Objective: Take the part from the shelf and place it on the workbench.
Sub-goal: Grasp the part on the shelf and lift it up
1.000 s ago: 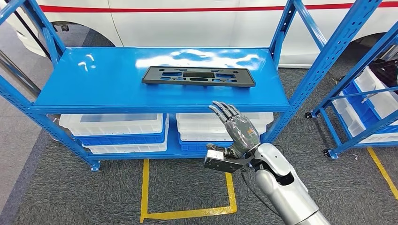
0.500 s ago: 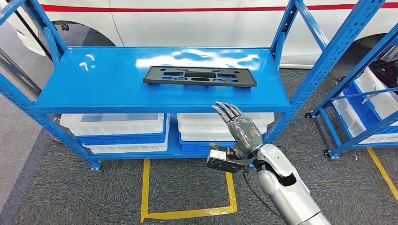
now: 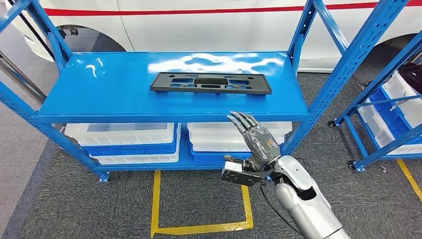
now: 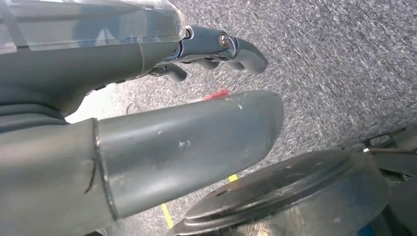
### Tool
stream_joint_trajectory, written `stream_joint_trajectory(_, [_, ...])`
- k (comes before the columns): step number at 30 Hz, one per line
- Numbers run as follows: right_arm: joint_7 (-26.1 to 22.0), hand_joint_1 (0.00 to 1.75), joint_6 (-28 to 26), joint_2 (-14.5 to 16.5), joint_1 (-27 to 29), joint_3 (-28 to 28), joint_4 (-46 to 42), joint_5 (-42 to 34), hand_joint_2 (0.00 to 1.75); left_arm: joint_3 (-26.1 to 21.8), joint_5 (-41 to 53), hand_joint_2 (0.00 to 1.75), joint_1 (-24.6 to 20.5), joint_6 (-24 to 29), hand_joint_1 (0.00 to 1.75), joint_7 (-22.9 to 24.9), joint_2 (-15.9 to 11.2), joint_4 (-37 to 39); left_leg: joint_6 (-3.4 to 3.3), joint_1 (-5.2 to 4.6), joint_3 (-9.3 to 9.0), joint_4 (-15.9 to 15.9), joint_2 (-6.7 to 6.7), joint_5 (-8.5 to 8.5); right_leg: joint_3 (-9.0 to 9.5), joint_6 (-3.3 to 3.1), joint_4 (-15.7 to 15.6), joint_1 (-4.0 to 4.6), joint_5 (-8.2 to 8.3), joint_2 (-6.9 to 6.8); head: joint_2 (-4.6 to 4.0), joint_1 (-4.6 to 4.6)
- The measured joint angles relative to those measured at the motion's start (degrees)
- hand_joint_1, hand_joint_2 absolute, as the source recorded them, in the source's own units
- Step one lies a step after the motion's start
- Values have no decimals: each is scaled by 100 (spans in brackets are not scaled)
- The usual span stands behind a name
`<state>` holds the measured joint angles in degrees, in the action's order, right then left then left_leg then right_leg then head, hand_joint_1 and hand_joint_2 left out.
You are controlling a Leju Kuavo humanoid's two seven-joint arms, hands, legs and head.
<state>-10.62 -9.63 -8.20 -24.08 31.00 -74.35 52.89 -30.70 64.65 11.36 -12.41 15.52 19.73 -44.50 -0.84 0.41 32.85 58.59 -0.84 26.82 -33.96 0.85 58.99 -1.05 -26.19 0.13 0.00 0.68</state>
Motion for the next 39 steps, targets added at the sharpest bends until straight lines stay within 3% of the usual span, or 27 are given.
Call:
stream_joint_trajectory(2, [-1,0,-1,-5,-5,-5,-12,0,0,-7,0,0,0,3,0,0,-3,0,62,11,53,160,18,119,53,-77,-57,-28,8,-9,0,-5])
stream_joint_trajectory(3, [-2,0,-1,-6,-7,-7,-19,0,0,-9,0,0,-1,5,0,0,-5,0,87,16,161,404,29,253,84,-115,-83,-45,9,-19,0,-9])
stream_joint_trajectory(5, [-3,0,1,-6,-3,-7,-23,0,0,-14,0,0,-1,10,0,0,-9,0,130,35,532,1136,40,574,111,-159,-86,-37,-13,-38,0,-14])
stream_joint_trajectory(6, [-3,0,1,-6,4,-7,-23,0,0,-16,0,0,-1,11,0,0,-11,0,148,45,714,1443,41,655,117,-162,-80,-35,-27,-43,0,-14])
stream_joint_trajectory(7, [-3,0,2,-6,10,-7,-23,0,0,-18,0,0,0,11,0,0,-13,0,163,55,819,1578,43,631,126,-157,-72,-36,-45,-44,0,-14])
stream_joint_trajectory(8, [-3,0,2,-6,12,-7,-23,0,0,-20,-1,0,1,11,0,0,-13,0,173,65,812,1489,46,489,141,-144,-59,-42,-68,-42,0,-14])
stream_joint_trajectory(10, [-8,0,1,-6,14,-7,-23,1,0,-20,-7,0,1,18,0,0,-14,1,179,85,525,807,62,53,193,-94,-25,-59,-137,-36,0,-12])
stream_joint_trajectory(12, [-21,0,1,-7,9,-8,-23,2,0,-20,-25,0,-4,31,0,1,-14,4,151,69,256,239,72,-140,214,-20,13,-47,-199,-30,0,-11])
stream_joint_trajectory(17, [-45,0,-1,-7,-2,-18,-25,7,0,-25,-60,0,-15,46,0,11,-4,7,-51,47,172,75,47,-97,191,134,105,-53,-308,-36,0,-3])
stream_joint_trajectory(19, [-51,0,-3,-9,-6,-31,-25,8,0,-27,-64,0,-20,48,0,10,1,7,-117,52,133,45,50,-85,-75,155,629,-51,-568,-29,0,2])
stream_joint_trajectory(21, [-57,0,-5,-12,15,-36,-22,15,0,-27,-65,0,-24,50,0,9,1,7,-163,29,114,44,50,-57,-514,157,1376,-35,-821,-24,0,2])
stream_joint_trajectory(22, [-59,0,-8,-15,32,-37,-19,19,0,-28,-64,0,-24,52,0,9,1,7,-179,12,97,45,44,-41,-666,148,1587,-28,-824,-24,0,1])
stream_joint_trajectory(23, [-62,0,-11,-18,44,-38,-16,24,0,-29,-63,0,-24,56,0,9,1,8,-191,-6,71,45,34,-22,-720,126,1595,-18,-714,-23,0,2])
stream_joint_trajectory(25, [-69,0,-26,-26,52,-53,-12,28,0,-31,-60,0,-23,69,0,10,2,9,-195,-42,-13,45,12,28,-513,34,986,27,-239,-18,0,2])
stream_joint_trajectory(27, [-78,0,-50,-35,49,-74,-12,31,0,-31,-60,0,-27,83,0,10,9,23,-172,-71,-80,41,7,80,-216,-78,306,88,58,-16,0,-9])
stream_joint_trajectory(30, [-84,0,-88,-45,57,-85,-11,33,0,-32,-72,0,-39,103,0,13,11,49,-101,-56,-96,17,15,113,-92,-137,31,140,50,-9,0,-25])
stream_joint_trajectory(33, [-92,0,-118,-60,79,-95,-9,35,0,-31,-104,0,-44,150,0,24,2,73,-10,-58,-66,160,39,238,31,-174,-115,72,68,-15,-1,-30])
stream_joint_trajectory(34, [-102,0,-122,-58,84,-96,-3,40,0,-31,-108,0,-49,168,0,27,-2,87,24,-50,45,403,45,360,81,-186,-155,46,68,-22,-1,-33])
stream_joint_trajectory(37, [-147,0,-116,-22,97,-95,55,85,0,-32,-73,0,-72,214,0,26,-11,164,119,10,655,1468,50,724,150,-199,-171,32,17,-35,0,-36])
stream_joint_trajectory(38, [-156,0,-112,2,102,-95,84,101,0,-35,-45,0,-79,226,0,18,-15,198,145,32,781,1609,51,686,173,-191,-168,25,-8,-34,0,-37])
stream_joint_trajectory(39, [-162,0,-108,31,104,-95,108,113,0,-40,-14,0,-89,234,0,8,-19,230,167,53,796,1524,52,531,203,-174,-160,13,-37,-31,0,-37])
